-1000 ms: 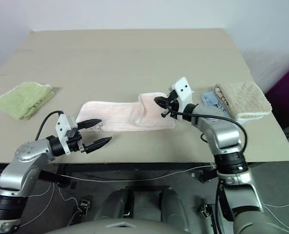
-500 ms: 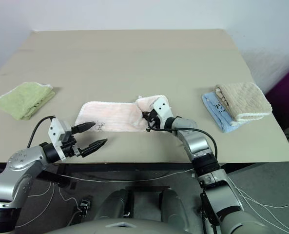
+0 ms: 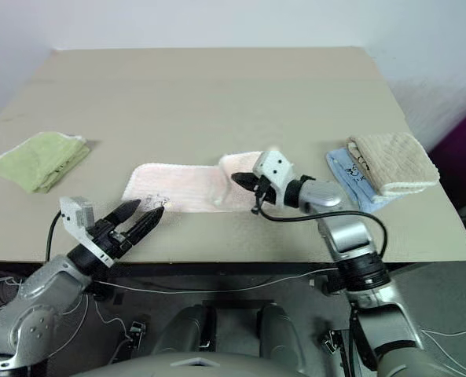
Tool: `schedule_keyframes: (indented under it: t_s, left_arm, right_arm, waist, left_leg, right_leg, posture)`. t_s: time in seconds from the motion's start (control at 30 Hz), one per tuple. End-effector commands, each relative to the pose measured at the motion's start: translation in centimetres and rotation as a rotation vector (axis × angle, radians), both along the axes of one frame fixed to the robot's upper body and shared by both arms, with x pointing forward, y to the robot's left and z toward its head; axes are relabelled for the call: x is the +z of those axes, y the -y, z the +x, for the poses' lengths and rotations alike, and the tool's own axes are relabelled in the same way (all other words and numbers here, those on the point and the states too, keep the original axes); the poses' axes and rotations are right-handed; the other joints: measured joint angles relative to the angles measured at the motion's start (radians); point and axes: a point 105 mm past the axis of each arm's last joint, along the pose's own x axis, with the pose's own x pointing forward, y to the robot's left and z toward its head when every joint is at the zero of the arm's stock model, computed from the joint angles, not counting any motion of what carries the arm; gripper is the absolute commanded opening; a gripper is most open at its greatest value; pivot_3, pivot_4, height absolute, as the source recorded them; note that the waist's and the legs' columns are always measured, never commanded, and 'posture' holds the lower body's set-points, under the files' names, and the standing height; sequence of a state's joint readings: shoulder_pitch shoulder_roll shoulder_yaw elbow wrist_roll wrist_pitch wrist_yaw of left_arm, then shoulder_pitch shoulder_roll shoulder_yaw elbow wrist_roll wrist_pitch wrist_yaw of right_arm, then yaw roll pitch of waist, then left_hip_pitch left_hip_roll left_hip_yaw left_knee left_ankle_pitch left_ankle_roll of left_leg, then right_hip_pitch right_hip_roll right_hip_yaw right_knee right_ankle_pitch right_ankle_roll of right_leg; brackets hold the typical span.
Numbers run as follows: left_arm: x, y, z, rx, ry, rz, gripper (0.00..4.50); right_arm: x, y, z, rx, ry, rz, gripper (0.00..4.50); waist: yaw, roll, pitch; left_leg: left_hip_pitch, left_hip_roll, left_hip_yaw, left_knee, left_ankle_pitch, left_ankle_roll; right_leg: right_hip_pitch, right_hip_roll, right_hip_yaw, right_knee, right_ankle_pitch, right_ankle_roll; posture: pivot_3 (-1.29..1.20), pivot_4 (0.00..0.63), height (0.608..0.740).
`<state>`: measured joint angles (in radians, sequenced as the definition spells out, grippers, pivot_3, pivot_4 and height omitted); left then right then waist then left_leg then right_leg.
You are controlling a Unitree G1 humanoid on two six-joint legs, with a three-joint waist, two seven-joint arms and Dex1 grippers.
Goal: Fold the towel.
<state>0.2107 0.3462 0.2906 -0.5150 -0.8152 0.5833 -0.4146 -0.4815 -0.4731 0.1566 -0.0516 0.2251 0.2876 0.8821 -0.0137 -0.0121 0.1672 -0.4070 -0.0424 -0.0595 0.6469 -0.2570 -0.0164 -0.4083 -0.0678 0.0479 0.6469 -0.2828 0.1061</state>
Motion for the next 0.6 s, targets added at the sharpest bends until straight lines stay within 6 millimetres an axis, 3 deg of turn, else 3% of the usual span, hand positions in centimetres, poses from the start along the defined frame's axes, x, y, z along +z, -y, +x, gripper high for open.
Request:
schedule_keyframes:
  t_s: [0.03, 0.17, 0.33, 0.6]
  left_arm:
    - [0.7, -0.2, -0.6, 0.097, -0.028, -0.073, 4.50]
    - [-0.9, 0.0, -1.3, 0.225, -0.154, -0.230, 4.50]
    - [-1.7, 0.2, -1.1, 0.337, -0.243, -0.378, 4.50]
    - [-2.5, -0.4, 1.6, 0.448, -0.322, -0.488, 4.50]
  right_arm:
    - [2.3, -0.1, -0.2, 0.045, 0.063, 0.014, 0.03]
    - [2.6, 0.1, 1.0, 0.029, 0.071, 0.008, 0.03]
    - [2.3, -0.2, 1.2, 0.049, 0.077, -0.019, 0.03]
    - [3.1, 0.0, 1.3, 0.046, 0.109, -0.026, 0.03]
  waist:
    - [0.000, 0.000, 0.000]
    - [0.000, 0.000, 0.000]
    - [0.005, -0.001, 0.000]
    - [0.006, 0.000, 0.000]
  left_leg:
    - [0.000, 0.000, 0.000, 0.000, 0.000, 0.000]
    - [0.000, 0.000, 0.001, 0.000, 0.000, 0.000]
    - [0.000, -0.001, 0.000, 0.001, 0.000, 0.000]
    - [0.000, -0.001, 0.000, 0.002, 0.000, 0.000]
  right_leg:
    - [0.000, 0.000, 0.000, 0.000, 0.000, 0.000]
    - [0.000, 0.000, 0.001, 0.000, 0.000, 0.000]
    - [0.001, -0.001, 0.000, -0.001, 0.000, 0.000]
    - [0.002, 0.002, -0.002, 0.000, 0.000, 0.000]
  posture:
    - [0.00, 0.150, 0.740]
    - [0.00, 0.150, 0.740]
    - [0.00, 0.150, 0.740]
    - [0.00, 0.150, 0.740]
